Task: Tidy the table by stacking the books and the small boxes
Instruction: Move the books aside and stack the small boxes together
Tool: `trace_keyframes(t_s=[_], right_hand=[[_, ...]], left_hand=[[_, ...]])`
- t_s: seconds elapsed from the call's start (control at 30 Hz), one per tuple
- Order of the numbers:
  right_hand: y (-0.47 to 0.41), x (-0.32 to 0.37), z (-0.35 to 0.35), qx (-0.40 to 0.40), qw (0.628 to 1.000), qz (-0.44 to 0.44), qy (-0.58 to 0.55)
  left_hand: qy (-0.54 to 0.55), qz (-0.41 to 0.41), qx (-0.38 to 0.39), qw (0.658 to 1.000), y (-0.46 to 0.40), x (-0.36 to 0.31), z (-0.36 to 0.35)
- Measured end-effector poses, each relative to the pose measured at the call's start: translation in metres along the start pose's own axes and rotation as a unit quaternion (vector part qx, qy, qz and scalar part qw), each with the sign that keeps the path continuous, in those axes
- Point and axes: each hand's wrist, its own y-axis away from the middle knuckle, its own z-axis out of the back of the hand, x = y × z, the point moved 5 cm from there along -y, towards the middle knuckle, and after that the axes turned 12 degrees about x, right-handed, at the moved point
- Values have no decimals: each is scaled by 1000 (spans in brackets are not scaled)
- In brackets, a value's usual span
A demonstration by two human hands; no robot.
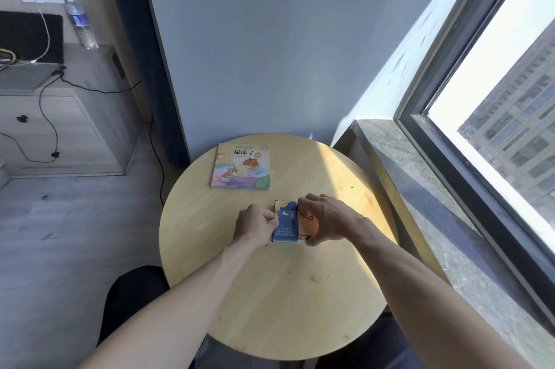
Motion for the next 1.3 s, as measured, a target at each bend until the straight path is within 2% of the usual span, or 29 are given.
trace_keyframes(t_s=[0.37, 0.97, 1.3], right_hand=[[0, -1, -3, -6, 1000, -2, -24], [-3, -5, -6, -11, 999, -10, -41], [1, -3, -5, -9, 999, 1, -43]], left_hand=[[-26, 11, -8, 1000, -6, 0, -2], [45, 56, -3, 997, -10, 7, -4], [31, 68, -24, 997, -8, 8, -5]])
